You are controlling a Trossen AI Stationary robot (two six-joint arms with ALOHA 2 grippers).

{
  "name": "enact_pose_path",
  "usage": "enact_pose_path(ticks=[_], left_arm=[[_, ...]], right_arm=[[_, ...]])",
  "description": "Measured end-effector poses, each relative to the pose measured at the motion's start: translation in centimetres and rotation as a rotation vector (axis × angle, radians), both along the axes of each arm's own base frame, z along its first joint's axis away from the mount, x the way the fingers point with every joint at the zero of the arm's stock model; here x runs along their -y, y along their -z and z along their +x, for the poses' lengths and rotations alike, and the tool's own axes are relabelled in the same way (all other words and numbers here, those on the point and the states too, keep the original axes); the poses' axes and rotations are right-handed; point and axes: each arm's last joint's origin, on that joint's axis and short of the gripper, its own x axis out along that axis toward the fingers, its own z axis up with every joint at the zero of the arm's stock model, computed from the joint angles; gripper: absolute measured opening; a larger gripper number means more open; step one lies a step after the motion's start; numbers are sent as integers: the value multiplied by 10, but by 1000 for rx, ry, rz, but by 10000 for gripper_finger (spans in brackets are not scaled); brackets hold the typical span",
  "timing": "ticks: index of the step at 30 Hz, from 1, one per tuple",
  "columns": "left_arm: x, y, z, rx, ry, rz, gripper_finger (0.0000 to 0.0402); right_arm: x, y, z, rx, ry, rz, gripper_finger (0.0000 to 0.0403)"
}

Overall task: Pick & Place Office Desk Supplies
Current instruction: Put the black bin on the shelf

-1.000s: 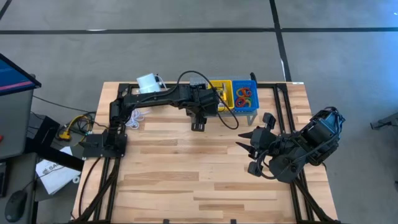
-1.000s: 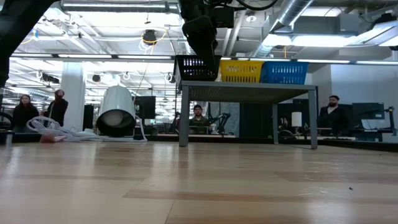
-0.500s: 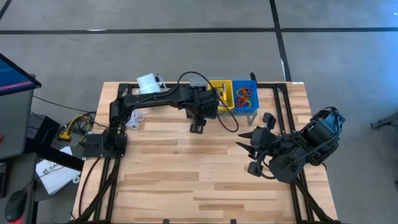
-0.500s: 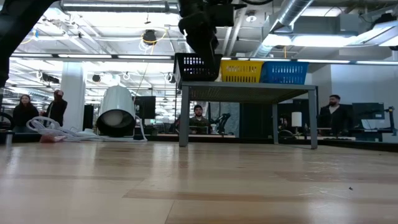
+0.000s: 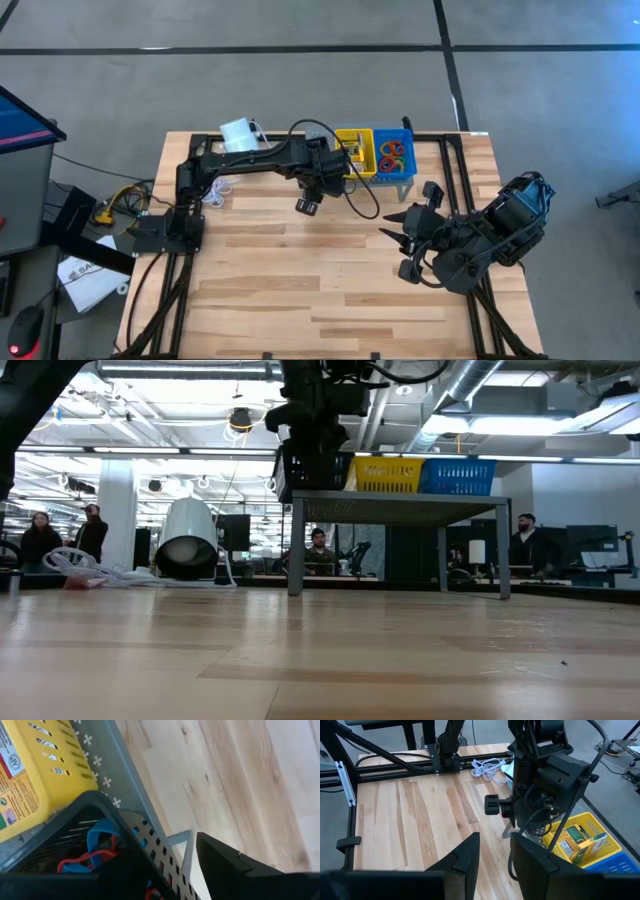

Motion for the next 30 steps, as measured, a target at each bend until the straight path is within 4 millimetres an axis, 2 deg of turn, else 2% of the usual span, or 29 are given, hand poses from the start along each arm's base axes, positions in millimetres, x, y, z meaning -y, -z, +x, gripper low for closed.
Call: enact_pose_path(ticks=[7,15,19,22,30], left_arm=[[0,0,0,-15,65,26,125],[-1,-1,1,-10,80,37,38],[-1,-1,0,-14,76,51,9],[-2,-1,0,-20,69,80,10],[-2,-1,0,-16,35,82,59]], right_arm=[[0,0,0,0,0,0,107],[0,0,0,-1,-1,-1,107],[0,0,0,-1,-1,-2,107],[0,0,0,-1,-1,-2,107],[0,0,0,-5,-5,-9,107]])
